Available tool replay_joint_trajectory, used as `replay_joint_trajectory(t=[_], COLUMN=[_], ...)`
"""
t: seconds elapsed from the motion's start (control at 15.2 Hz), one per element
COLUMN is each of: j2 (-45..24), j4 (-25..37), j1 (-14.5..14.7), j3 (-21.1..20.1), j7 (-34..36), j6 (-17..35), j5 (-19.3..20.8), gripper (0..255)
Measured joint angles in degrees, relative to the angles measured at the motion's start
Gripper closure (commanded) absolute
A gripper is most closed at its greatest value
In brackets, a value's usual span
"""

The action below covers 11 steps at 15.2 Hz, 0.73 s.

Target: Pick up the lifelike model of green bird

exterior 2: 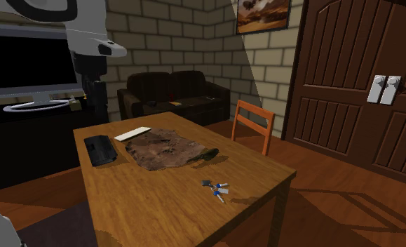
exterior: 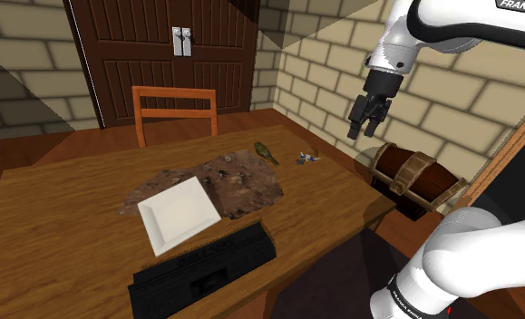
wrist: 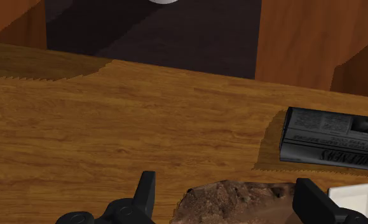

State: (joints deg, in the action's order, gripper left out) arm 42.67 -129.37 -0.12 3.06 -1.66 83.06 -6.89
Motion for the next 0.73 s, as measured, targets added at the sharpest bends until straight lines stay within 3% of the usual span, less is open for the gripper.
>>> replay_joint_trajectory(t=[0.33, 0.73], j2=[-4.4, -15.5], j4=[-0.8, 1.4], j1=[-0.1, 0.0], j3=[0.2, 0.2], j7=[-0.6, -0.9], j6=[5.2, 14.7], j5=[0.0, -0.5], gripper=[0, 0])
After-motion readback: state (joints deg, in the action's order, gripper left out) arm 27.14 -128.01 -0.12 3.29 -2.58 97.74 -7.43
